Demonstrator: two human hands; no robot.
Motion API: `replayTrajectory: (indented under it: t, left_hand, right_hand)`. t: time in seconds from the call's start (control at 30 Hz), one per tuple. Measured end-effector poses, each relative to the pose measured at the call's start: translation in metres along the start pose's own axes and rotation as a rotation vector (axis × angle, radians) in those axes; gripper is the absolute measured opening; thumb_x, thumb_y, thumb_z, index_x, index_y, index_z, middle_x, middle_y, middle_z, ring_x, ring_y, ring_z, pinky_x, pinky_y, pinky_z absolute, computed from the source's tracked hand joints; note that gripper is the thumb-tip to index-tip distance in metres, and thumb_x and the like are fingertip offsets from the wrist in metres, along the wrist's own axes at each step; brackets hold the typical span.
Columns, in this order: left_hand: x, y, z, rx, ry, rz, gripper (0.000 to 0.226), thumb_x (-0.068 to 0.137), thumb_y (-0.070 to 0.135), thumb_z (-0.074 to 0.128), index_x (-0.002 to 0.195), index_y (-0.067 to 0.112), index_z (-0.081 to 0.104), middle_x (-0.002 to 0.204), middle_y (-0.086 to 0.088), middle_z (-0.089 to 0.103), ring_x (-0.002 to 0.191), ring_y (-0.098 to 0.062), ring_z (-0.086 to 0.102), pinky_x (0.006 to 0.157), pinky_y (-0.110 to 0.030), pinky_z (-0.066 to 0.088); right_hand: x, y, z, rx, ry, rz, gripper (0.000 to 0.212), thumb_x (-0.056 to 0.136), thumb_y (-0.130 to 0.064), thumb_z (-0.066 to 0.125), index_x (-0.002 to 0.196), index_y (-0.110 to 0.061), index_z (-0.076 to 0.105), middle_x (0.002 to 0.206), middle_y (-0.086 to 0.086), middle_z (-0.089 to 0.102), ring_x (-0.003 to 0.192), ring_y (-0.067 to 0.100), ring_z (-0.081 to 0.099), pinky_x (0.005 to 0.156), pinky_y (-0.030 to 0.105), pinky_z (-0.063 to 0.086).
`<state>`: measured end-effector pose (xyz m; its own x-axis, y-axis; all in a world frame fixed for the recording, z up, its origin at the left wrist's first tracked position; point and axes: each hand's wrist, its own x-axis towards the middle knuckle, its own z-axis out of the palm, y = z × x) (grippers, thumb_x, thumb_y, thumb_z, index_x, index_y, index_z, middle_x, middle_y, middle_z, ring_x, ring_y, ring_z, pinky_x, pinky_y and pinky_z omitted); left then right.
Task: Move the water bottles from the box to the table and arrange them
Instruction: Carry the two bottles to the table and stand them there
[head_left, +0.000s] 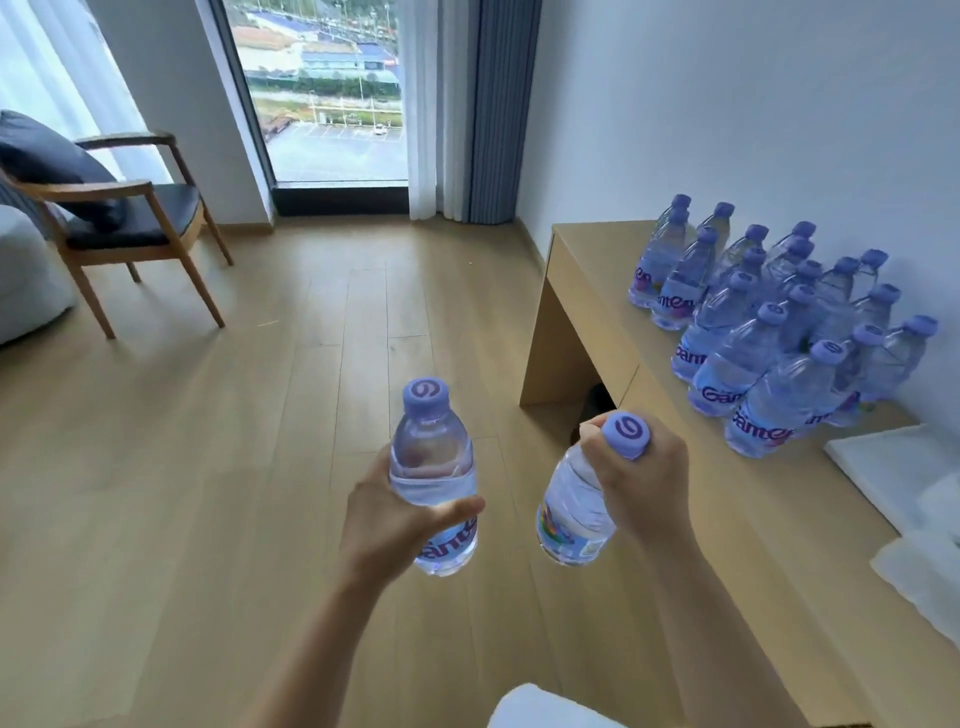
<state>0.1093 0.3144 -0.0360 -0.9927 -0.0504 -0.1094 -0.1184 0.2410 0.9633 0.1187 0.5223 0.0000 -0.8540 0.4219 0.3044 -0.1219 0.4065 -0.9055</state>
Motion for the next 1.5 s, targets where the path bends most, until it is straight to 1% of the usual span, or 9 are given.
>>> replayTrajectory:
  t: [0.27,0.4,0.53,0.7,0.97,1.2,1.3,1.4,1.5]
  left_hand:
    - [0.174,0.008,0.045,0.047,-0.045,-0.007,0.06,0.027,0.052,0.076,0.083,0.036,0.063,0.078,0.025,0.069,0.069,0.004,0.066,0.063,-0.019,0.049]
    - [0.275,0.041,0.081,0.056,-0.102,0.042,0.056,0.031,0.044,0.079,0.084,0.034,0.065,0.08,0.016,0.072,0.071,-0.003,0.069,0.071,-0.03,0.056]
    - [0.363,0.068,0.117,0.046,-0.164,0.07,0.062,0.036,0.041,0.083,0.094,0.028,0.065,0.085,0.008,0.073,0.077,-0.009,0.07,0.076,-0.038,0.057]
    - [0.451,0.087,0.171,0.018,-0.249,0.087,0.062,0.032,0.044,0.081,0.089,0.026,0.066,0.083,0.008,0.073,0.073,-0.008,0.07,0.069,-0.032,0.056]
    - [0.593,0.124,0.271,0.033,-0.502,0.206,0.044,0.039,0.046,0.081,0.08,0.038,0.067,0.079,0.002,0.073,0.073,-0.019,0.071,0.072,-0.047,0.059]
    - [0.714,0.161,0.358,0.059,-0.674,0.22,0.06,0.032,0.049,0.085,0.087,0.043,0.064,0.084,0.012,0.073,0.075,-0.007,0.07,0.072,-0.039,0.058]
    - [0.749,0.173,0.402,0.067,-0.779,0.232,0.06,0.032,0.049,0.085,0.088,0.047,0.063,0.082,0.014,0.073,0.071,-0.004,0.07,0.063,-0.028,0.053]
    - [0.767,0.182,0.452,0.093,-0.953,0.268,0.057,0.036,0.046,0.084,0.089,0.045,0.063,0.081,0.014,0.073,0.069,-0.004,0.069,0.056,-0.02,0.051]
    - [0.768,0.185,0.489,0.14,-1.054,0.297,0.056,0.039,0.047,0.083,0.09,0.038,0.064,0.081,0.013,0.072,0.07,-0.003,0.069,0.064,-0.029,0.055]
  right_hand:
    - [0.156,0.05,0.062,0.024,0.039,0.017,0.018,0.071,-0.014,0.066,0.065,0.001,0.059,0.056,0.009,0.057,0.052,0.005,0.048,0.051,0.009,0.039]
    - [0.259,0.072,0.085,0.071,0.095,0.05,0.025,0.064,-0.024,0.059,0.063,0.0,0.058,0.057,0.012,0.057,0.051,0.008,0.045,0.051,0.012,0.037]
    - [0.351,0.089,0.097,0.082,0.13,0.029,0.024,0.065,-0.022,0.06,0.058,-0.002,0.05,0.05,-0.003,0.045,0.048,0.006,0.039,0.049,0.013,0.034]
    - [0.431,0.112,0.1,-0.019,0.161,-0.058,0.03,0.078,-0.004,0.068,0.059,0.005,0.046,0.052,0.01,0.043,0.049,0.01,0.035,0.049,0.018,0.032]
    - [0.553,0.149,0.099,0.004,0.334,-0.018,0.044,0.08,-0.007,0.068,0.055,-0.017,0.033,0.048,-0.011,0.032,0.049,0.007,0.029,0.048,0.017,0.028]
    - [0.671,0.161,0.077,-0.038,0.59,0.002,0.035,0.08,-0.009,0.068,0.056,-0.005,0.044,0.047,-0.011,0.041,0.046,0.003,0.035,0.048,0.013,0.031]
    - [0.711,0.162,0.051,-0.059,0.743,0.009,0.035,0.08,-0.013,0.069,0.063,0.007,0.045,0.054,0.005,0.044,0.051,0.009,0.037,0.05,0.019,0.033]
    - [0.732,0.168,0.014,-0.097,0.942,0.048,0.037,0.08,-0.014,0.069,0.059,0.0,0.042,0.051,-0.003,0.041,0.049,0.007,0.035,0.049,0.015,0.032]
    - [0.735,0.174,-0.021,-0.151,1.065,0.112,0.037,0.079,-0.015,0.069,0.06,0.002,0.042,0.051,-0.002,0.038,0.049,0.008,0.032,0.047,0.016,0.031]
